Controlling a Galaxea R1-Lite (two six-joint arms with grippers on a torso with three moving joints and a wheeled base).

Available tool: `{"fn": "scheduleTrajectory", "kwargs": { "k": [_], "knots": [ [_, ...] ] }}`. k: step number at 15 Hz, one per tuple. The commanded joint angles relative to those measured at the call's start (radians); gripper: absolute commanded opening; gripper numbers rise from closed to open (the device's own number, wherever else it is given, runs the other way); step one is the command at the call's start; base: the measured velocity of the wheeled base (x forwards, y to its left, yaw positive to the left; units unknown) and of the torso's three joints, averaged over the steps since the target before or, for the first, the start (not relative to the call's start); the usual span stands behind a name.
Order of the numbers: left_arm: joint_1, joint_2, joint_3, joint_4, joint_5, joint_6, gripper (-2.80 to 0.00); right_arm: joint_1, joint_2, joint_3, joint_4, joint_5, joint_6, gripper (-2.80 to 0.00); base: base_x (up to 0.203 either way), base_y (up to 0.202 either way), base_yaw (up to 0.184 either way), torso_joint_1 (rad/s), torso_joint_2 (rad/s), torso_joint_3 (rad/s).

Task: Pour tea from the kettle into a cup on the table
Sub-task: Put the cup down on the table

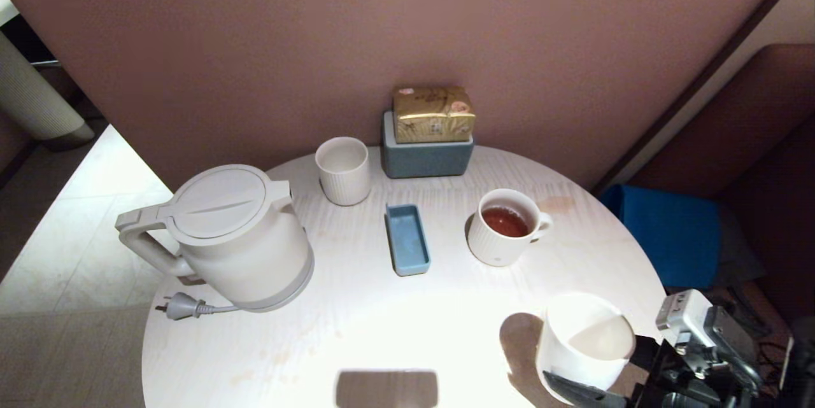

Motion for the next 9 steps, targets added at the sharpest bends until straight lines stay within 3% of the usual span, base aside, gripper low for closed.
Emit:
{"fn": "scheduleTrajectory", "kwargs": {
  "k": [1,9],
  "knots": [
    [0.000,0.001,0.000,0.000,0.000,0.000,-2.80,0.025,0.175,0.002,-0.092,-0.009,-0.005,-2.80,0.000,0.000,0.000,0.000,0.00,0.000],
    [0.000,0.001,0.000,0.000,0.000,0.000,-2.80,0.050,0.470,-0.008,-0.436,-0.083,-0.072,-2.80,0.000,0.000,0.000,0.000,0.00,0.000]
  ]
}}
